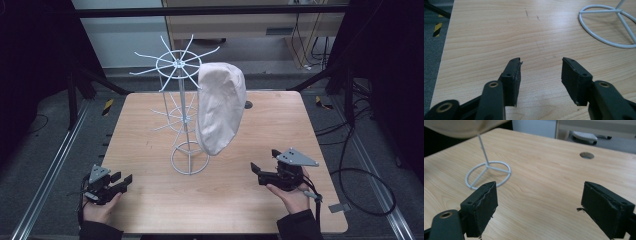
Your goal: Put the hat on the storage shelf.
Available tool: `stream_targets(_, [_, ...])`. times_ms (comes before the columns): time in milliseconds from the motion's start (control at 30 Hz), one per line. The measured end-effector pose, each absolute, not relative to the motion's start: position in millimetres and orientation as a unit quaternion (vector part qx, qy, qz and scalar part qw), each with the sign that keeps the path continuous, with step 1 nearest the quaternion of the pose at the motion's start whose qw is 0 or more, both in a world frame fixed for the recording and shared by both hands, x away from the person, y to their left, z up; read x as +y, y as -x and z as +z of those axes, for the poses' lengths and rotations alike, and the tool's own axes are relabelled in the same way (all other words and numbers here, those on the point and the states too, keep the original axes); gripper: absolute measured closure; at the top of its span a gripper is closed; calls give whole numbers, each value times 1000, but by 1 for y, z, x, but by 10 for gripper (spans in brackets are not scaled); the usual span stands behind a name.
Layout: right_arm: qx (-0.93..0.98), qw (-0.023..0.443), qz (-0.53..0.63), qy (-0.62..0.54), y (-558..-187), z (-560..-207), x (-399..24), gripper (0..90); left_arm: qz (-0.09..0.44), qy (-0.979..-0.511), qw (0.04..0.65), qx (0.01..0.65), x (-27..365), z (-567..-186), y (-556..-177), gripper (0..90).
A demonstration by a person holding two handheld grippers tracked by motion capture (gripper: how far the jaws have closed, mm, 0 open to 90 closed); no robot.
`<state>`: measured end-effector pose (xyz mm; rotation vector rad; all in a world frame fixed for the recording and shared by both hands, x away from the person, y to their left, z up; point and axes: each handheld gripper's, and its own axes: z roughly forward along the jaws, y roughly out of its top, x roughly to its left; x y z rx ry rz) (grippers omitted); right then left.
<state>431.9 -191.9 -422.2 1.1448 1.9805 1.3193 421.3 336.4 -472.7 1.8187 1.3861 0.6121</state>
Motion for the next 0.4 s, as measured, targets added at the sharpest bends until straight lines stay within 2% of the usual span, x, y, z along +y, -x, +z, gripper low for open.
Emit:
stream_targets(200, [729, 243, 460, -444, -437, -444, -203, 167, 242, -712, 378, 541, 337, -472, -421, 519])
stream_targets(400, [733, 257, 429, -461, -442, -461, -215, 186, 244, -710, 379, 541, 337, -473, -421, 479])
